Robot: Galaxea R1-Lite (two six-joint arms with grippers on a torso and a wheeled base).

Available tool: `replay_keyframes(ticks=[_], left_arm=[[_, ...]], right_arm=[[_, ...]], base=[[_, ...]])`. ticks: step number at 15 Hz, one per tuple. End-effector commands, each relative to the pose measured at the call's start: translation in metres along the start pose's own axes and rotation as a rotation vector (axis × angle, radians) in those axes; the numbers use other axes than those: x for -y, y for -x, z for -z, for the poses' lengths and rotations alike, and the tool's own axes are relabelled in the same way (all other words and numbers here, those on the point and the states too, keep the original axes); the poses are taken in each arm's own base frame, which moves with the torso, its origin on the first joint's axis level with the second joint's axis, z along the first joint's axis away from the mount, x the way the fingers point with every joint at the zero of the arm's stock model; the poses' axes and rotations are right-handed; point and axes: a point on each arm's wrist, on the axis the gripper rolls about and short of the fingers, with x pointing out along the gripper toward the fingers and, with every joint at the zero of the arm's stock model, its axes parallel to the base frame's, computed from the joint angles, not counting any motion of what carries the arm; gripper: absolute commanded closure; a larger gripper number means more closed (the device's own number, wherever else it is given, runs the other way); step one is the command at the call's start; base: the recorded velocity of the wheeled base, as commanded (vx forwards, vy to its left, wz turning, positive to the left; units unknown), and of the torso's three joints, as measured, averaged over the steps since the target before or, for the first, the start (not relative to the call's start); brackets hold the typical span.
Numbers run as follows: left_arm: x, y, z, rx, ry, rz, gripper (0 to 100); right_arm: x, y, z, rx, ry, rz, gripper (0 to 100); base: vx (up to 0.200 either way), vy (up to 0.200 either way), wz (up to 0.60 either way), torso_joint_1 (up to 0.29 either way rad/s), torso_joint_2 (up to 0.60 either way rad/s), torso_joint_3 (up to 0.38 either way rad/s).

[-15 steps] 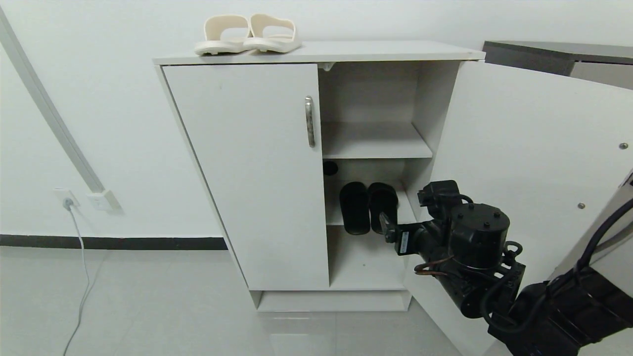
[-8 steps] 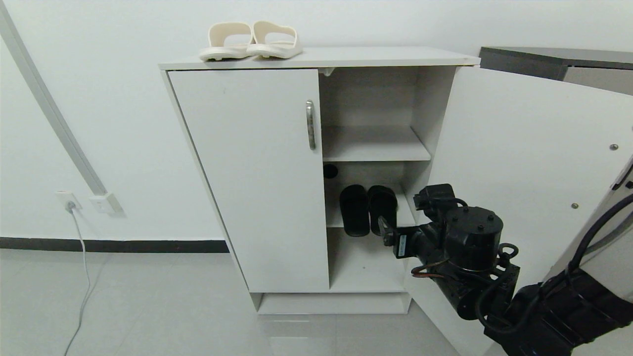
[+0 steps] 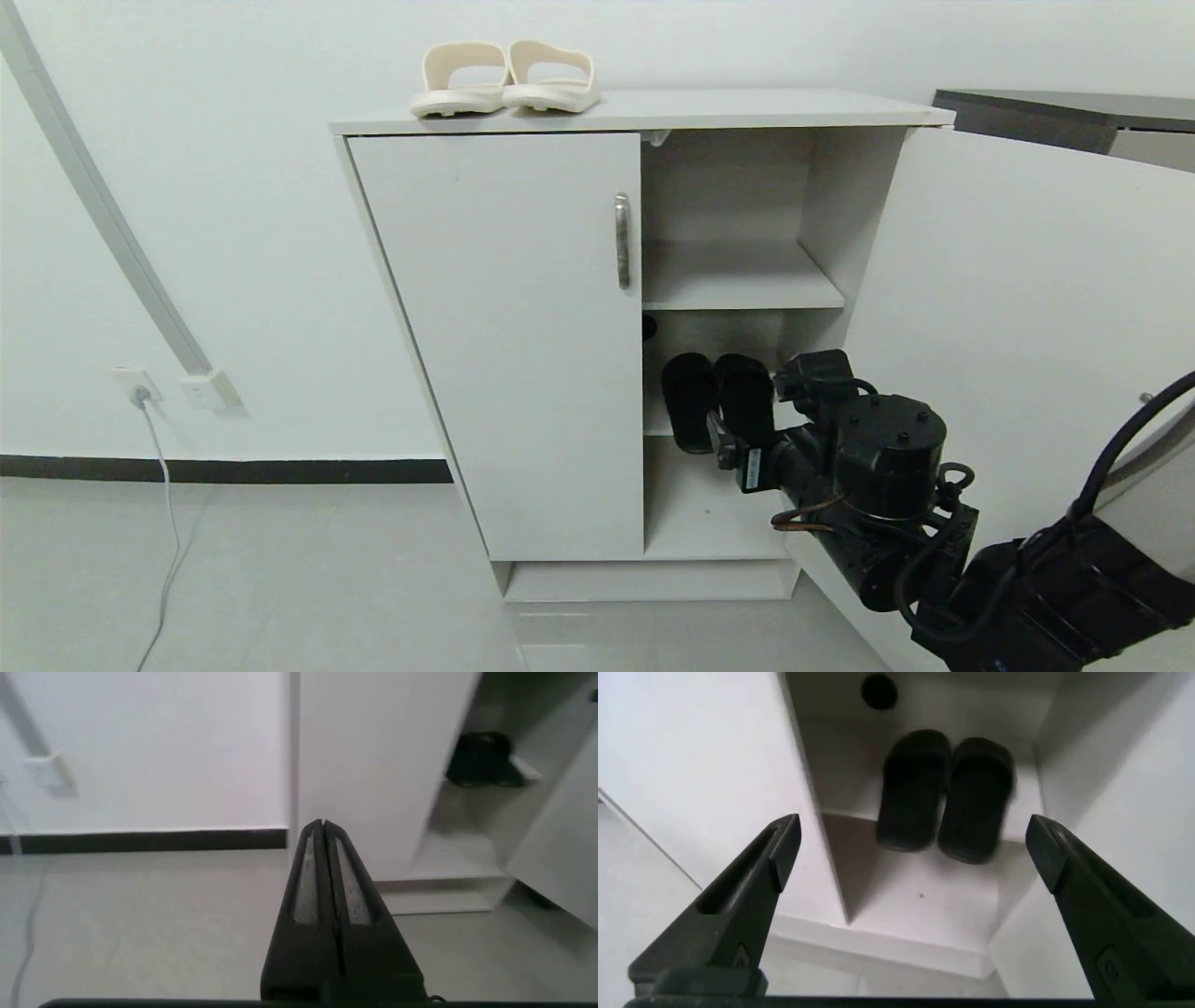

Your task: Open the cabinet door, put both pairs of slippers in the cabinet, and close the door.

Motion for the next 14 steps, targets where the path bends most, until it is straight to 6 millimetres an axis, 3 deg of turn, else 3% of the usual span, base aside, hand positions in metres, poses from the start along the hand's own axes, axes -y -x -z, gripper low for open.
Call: replay_keyframes(ticks=[1,13,14], left_arm=[[0.0,-0.0001,0.0001,-0.002,0.0,0.001,100],[0.0,-0.0001,0.0001,-0.002,0.002,0.001,100],[0.0,-0.0001,0.0001,-0.002,0.002,0.001,100]], right_arm=[[0.0003,-0.0005,0.0009,-0.003,0.002,0.002,0],[-0.0018,-0.0035,0.0069,0.019,0.019,-0.001,0],[-0.0017,-0.0035,0.0074,0.019,0.019,-0.001,0]], base=[[0.0,0.2,0.0,-0.002,0.0,0.012],[0.0,0.2,0.0,0.002,0.0,0.002],[0.0,0.0,0.0,0.0,0.0,0.0]])
